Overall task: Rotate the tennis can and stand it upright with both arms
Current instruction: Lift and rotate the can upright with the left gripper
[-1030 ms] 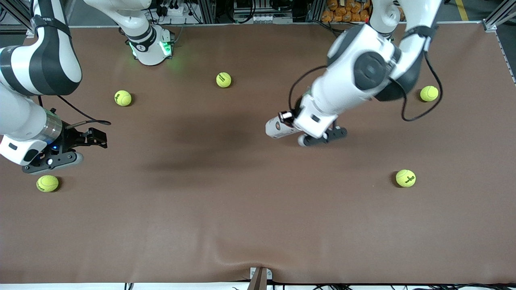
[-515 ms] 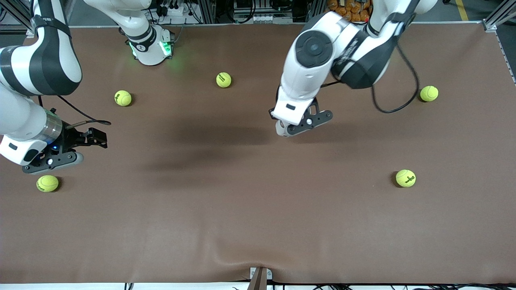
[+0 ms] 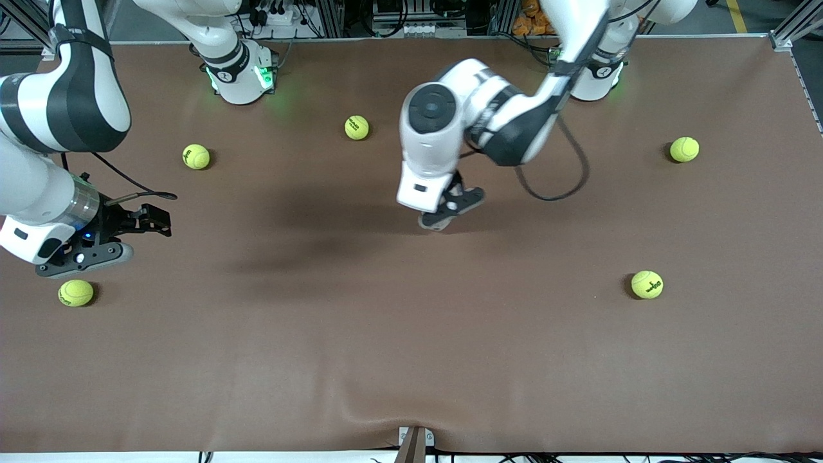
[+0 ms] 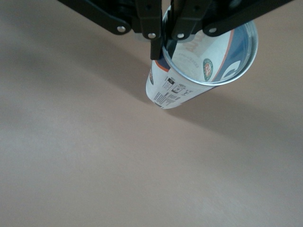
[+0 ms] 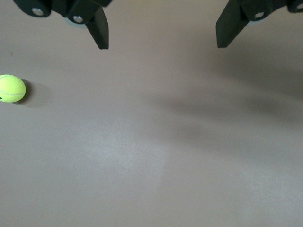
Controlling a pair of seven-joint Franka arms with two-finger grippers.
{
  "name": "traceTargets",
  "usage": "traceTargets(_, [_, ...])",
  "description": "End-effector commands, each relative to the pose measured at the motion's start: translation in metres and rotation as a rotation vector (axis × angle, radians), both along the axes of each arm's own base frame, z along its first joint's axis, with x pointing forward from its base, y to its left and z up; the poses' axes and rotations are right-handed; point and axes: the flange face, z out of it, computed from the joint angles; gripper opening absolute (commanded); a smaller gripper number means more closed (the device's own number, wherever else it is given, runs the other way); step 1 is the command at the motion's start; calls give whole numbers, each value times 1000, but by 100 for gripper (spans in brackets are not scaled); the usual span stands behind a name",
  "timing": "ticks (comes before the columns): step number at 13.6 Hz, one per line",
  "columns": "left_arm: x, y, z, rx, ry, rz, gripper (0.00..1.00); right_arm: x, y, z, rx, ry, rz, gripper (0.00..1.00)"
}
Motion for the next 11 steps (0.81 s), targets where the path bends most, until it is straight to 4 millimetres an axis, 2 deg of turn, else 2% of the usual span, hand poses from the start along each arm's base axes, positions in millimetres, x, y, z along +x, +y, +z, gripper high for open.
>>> traceTargets(1, [3,-10,1,24,-34,15,4,-9,1,5,12,-2,-17,100])
traceTargets(4, [-3,-12,-1,39,-21,24,4,-9,1,5,12,-2,-17,100])
traceTargets(6, [-4,-14,-4,41,-19,38,8,-9,1,5,11,-2,-16,100])
traceTargets(8, [-5,-19,-13,38,-22,38,7,-9,0,5,12,-1,-18,100])
traceTargets(11, [-6,-22,-16,33,-24,48,8,-9,0,6,12,-2,-18,100])
